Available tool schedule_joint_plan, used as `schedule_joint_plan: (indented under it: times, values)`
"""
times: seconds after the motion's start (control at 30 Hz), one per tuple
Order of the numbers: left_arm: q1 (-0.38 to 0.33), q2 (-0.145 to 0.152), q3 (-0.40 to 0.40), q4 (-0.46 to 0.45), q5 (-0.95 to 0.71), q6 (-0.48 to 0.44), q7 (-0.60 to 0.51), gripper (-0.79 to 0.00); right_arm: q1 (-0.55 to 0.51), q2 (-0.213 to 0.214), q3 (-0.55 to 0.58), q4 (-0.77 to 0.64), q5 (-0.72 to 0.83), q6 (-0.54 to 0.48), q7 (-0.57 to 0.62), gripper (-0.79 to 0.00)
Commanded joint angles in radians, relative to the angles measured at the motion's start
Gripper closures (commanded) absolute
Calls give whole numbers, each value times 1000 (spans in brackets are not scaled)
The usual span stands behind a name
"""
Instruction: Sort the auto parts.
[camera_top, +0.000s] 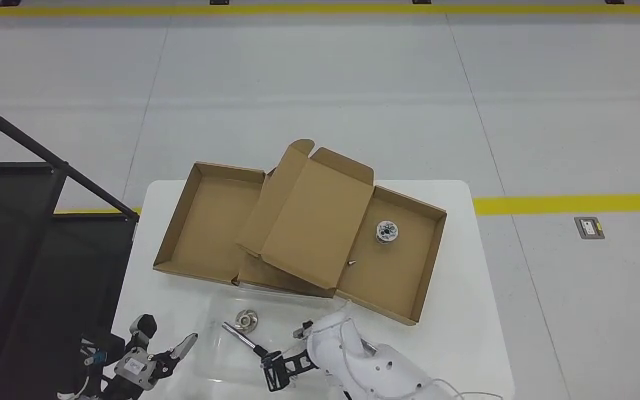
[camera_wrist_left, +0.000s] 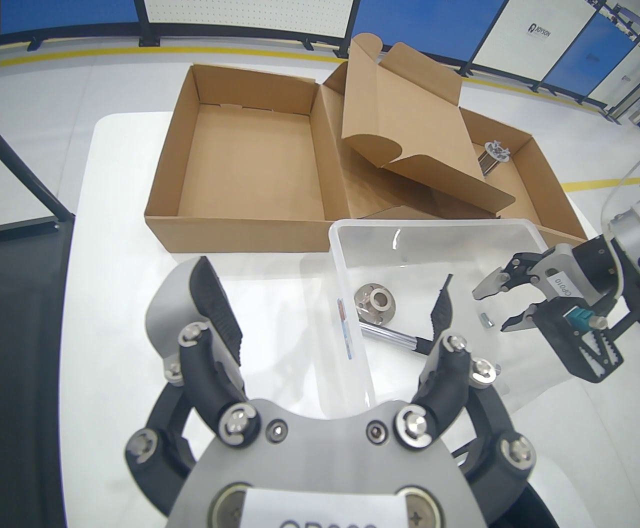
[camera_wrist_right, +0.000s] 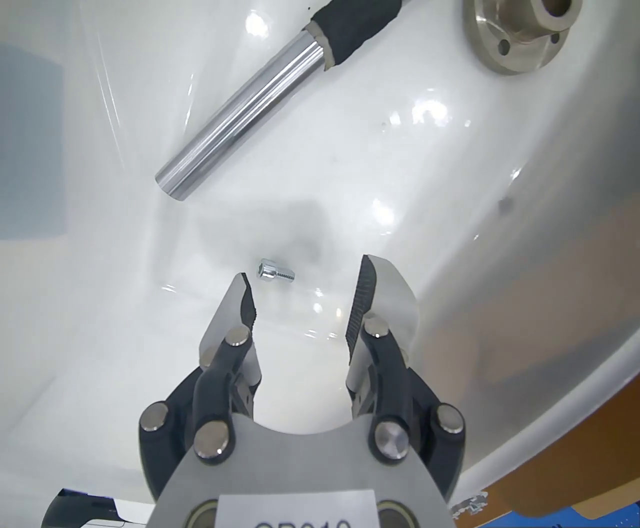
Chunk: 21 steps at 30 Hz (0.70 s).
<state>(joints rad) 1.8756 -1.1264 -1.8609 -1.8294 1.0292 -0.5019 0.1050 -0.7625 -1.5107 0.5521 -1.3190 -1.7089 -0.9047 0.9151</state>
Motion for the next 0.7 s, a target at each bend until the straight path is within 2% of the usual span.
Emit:
schedule_joint_plan:
  times: [0.0, 0.5, 0.57, 0.63, 0.67]
  values:
    - [0, 0, 0, 0, 0, 0, 0, -785, 10, -8, -10, 24, 12, 4, 4, -385]
    - [0, 0, 0, 0, 0, 0, 0, -785, 59, -43, -38, 115, 62, 11, 12, -234]
    - [0, 0, 0, 0, 0, 0, 0, -785, 64, -45, -36, 124, 68, 9, 9, -163]
    - [0, 0, 0, 0, 0, 0, 0, -785, 69, -47, -34, 132, 72, 8, 8, -3]
    - [0, 0, 0, 0, 0, 0, 0, -785, 70, -48, -32, 133, 75, 9, 9, 0]
